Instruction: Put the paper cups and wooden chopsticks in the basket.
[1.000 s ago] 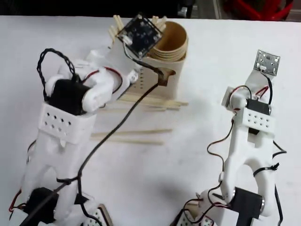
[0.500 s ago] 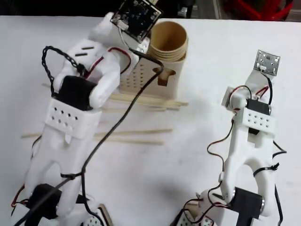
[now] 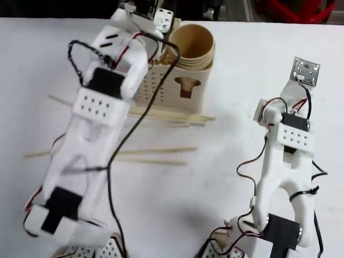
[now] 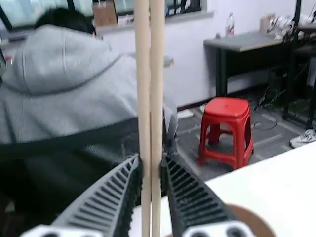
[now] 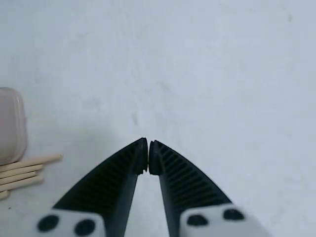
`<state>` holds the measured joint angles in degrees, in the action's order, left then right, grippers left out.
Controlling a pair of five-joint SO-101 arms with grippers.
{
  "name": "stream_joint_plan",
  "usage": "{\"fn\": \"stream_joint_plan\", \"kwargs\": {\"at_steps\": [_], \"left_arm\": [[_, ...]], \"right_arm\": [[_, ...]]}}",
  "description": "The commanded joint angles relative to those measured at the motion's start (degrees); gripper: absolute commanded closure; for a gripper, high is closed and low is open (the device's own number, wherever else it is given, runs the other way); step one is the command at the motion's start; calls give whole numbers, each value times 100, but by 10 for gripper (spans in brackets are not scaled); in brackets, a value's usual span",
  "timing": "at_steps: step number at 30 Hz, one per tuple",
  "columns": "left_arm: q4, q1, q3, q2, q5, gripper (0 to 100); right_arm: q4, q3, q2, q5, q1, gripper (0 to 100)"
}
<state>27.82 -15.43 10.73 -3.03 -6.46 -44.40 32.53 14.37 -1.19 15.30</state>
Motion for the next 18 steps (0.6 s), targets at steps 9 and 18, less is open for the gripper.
{"fn": "stream_joint_plan", "kwargs": {"at_steps": [9, 18], "left_arm": [[870, 488, 246, 479, 141, 861], [3191, 470, 1178, 31, -844, 851]], "right_arm": [[92, -62, 259, -9, 31, 978], [92, -62, 259, -9, 31, 978]]}}
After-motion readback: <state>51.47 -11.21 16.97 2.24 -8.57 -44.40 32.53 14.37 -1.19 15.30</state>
